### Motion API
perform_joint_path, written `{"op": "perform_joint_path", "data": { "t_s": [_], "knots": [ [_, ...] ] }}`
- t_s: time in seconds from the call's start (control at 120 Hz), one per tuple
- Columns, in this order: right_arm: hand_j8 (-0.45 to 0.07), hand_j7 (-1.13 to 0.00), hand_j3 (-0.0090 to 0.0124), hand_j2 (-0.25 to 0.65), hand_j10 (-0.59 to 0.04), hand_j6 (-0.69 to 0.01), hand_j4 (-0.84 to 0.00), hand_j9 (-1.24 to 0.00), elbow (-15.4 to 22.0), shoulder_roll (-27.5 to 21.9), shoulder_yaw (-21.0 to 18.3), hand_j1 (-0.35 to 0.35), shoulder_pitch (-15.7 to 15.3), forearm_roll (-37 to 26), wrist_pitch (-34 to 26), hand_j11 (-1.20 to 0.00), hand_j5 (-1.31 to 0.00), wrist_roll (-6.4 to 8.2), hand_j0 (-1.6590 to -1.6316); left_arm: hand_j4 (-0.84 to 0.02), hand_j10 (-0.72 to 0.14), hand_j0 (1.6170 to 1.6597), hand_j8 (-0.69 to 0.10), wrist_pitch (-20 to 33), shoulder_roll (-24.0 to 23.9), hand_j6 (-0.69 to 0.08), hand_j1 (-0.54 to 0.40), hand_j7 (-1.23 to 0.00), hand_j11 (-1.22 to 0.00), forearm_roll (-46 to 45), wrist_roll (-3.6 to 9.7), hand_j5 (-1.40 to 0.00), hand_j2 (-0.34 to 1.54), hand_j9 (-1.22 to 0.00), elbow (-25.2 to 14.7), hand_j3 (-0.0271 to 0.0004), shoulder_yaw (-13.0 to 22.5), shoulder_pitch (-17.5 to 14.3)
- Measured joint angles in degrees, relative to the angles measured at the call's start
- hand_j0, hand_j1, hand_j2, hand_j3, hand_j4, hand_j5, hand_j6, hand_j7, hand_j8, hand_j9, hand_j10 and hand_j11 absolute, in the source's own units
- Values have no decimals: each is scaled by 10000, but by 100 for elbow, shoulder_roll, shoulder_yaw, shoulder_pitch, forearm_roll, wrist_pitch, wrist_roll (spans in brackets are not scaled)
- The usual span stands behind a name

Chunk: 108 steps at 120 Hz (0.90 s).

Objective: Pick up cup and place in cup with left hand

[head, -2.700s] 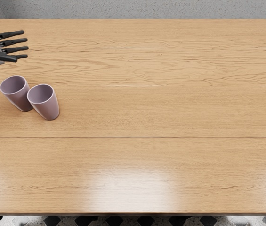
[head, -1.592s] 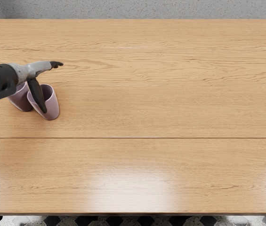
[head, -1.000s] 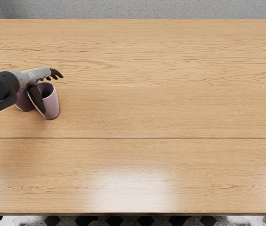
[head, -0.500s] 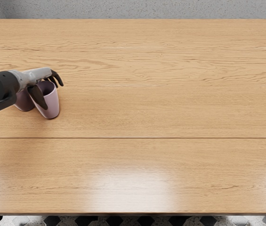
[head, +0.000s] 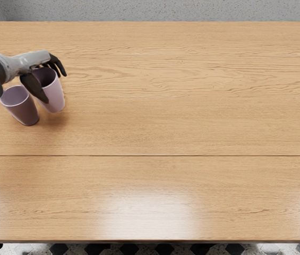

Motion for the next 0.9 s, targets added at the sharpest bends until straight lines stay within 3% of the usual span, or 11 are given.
{"op": "perform_joint_path", "data": {
  "t_s": [0.142,0.45,0.9],
  "knots": [
    [-148,-195,0,-31,-148,-147,-149,-195,1,0,0,-3309,0,0,0,-195,-195,0,-16581,-4830,-3182,16541,-2737,-144,362,-3895,-1010,-6749,-6616,-120,5,-6596,620,-6781,-222,0,-43,-231],
    [-147,-195,0,-31,-148,-147,-149,-195,1,0,0,-3309,0,0,0,-195,-195,0,-16581,-4754,-2647,16532,-2092,-651,850,-3385,-1672,-6927,-6875,-204,8,-6931,1409,-6919,-471,0,-469,-256],
    [-147,-195,0,-31,-147,-146,-148,-195,0,0,0,-3309,0,0,0,-195,-195,0,-16581,-4804,-2877,16528,-2238,-561,1431,-3411,-1532,-6941,-6917,-146,-36,-6980,1178,-6920,-432,0,-623,-120]
  ]
}}
